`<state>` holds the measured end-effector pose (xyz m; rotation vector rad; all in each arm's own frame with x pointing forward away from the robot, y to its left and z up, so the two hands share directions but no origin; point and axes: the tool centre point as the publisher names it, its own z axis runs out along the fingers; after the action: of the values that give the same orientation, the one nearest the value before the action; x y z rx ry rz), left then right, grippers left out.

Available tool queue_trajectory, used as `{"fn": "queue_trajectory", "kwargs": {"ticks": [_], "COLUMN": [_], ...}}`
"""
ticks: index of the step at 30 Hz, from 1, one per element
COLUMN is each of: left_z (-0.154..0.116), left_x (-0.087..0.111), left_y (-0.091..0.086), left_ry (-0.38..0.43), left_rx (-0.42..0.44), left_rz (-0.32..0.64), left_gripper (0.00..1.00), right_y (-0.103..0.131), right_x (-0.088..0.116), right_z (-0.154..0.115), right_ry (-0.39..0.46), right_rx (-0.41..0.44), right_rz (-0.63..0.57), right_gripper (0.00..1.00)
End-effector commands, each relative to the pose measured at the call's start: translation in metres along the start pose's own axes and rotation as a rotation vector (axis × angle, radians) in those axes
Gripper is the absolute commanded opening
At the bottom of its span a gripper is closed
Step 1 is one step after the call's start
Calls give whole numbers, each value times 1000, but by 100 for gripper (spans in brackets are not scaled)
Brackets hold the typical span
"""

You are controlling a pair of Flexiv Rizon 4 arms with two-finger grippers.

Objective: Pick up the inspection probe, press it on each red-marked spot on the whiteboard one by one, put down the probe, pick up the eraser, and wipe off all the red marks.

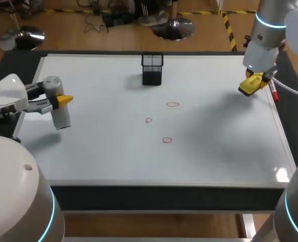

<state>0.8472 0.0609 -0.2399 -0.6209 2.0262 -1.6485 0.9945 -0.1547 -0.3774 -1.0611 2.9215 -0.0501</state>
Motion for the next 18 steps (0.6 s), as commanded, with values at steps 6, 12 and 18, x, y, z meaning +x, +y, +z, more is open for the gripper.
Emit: {"fn": "queue_trajectory", "kwargs": {"ticks": [6, 12, 18], "left_z": [-12, -12, -12], "left_x": [4, 4, 4], "left_y": [-1, -1, -1], "left_ry": [-45, -45, -45], "left_rx": [5, 5, 5], "left_rz": [-3, -3, -3], "left_gripper": [0, 0, 0], "right_y": [-1, -1, 6], "right_x": [0, 0, -6], "right_z": [-1, -1, -8], "right_ry": [2, 2, -4], "right_rx": [2, 2, 35], "right_rz": [-2, -2, -18], "right_gripper": [0, 0, 0]}}
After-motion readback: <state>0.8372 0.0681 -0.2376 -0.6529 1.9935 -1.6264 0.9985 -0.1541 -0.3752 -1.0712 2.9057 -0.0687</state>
